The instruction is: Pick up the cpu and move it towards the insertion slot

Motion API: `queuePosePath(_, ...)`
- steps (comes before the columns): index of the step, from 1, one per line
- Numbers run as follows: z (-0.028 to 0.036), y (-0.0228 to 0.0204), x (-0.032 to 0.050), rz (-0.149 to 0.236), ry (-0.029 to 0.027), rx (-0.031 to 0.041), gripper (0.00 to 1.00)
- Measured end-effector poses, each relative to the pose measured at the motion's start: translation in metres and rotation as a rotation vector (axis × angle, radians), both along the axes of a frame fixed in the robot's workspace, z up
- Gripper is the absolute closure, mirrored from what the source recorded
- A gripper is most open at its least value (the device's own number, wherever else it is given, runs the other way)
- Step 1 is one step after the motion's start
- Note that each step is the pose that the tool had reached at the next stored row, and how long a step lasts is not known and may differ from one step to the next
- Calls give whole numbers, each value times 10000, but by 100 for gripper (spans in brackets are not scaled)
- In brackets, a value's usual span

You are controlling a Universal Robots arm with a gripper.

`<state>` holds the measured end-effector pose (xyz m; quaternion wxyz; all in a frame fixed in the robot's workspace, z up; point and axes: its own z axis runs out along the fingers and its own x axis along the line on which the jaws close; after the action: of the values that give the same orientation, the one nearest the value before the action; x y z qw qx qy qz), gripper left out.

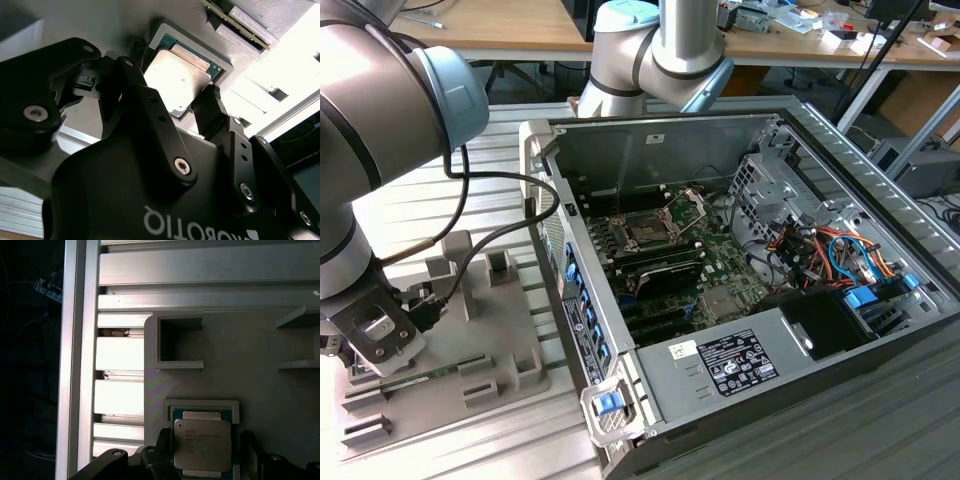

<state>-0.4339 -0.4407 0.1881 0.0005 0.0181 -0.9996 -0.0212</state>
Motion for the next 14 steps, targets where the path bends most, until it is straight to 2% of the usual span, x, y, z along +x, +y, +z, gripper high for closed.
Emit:
queuePosePath(1,-1,0,0,0,0,1,35)
queuePosePath(3,-2,0,0,0,0,1,45)
queuePosePath(14,-6,0,0,0,0,5,45)
